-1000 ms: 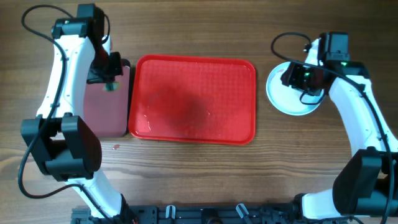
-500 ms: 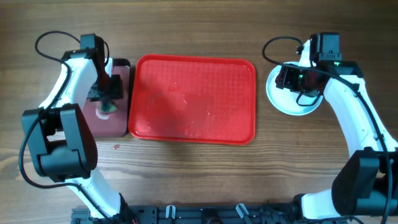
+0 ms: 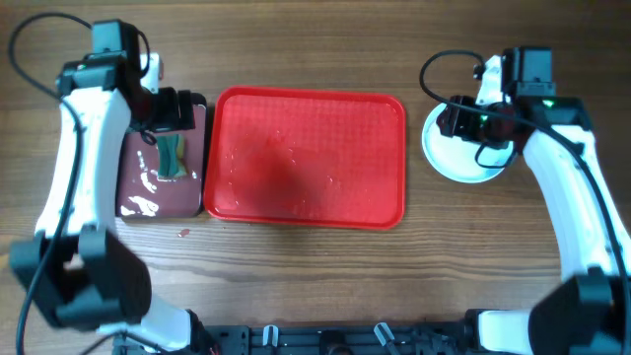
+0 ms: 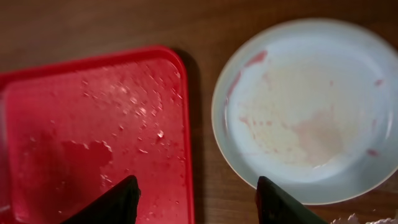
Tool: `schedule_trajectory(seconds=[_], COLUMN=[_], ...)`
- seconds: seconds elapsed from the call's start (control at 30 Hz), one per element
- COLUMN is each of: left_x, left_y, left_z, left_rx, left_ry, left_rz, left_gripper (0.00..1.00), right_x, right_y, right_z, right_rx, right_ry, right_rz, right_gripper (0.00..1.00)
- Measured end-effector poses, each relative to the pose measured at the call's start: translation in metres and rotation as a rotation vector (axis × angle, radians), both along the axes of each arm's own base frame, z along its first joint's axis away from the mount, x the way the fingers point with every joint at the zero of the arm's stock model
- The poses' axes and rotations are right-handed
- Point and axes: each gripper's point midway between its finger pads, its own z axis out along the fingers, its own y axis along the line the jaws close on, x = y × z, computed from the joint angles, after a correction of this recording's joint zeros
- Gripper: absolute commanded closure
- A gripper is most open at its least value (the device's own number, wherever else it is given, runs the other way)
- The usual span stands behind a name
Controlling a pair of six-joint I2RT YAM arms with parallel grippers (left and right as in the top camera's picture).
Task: Clean dirty plates on tray and stack at the side
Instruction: 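Lower the sponge onto the maroon tray and open the left gripper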
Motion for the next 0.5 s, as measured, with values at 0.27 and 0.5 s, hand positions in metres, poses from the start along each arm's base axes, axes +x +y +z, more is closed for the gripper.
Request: schedule_trajectory(seconds=[0.27,0.5], left_x=[-0.008,-0.008], left_y=[-0.052,-0.061], left_z=[0.052,0.055], left_rx=[-0.275,-0.327], left_ry=[-0.136,-0.140], left_rz=[-0.097,-0.112], left_gripper=[0.00,0.00], right_x=[-0.035,-0.073], right_y=[0.004,-0.004], right_z=[0.117,0.160], right_rx=[-0.013,-0.064], right_ry=[-0.329,-0.460], right_rz=[0.032,0.003], right_gripper=[0.32,0.26])
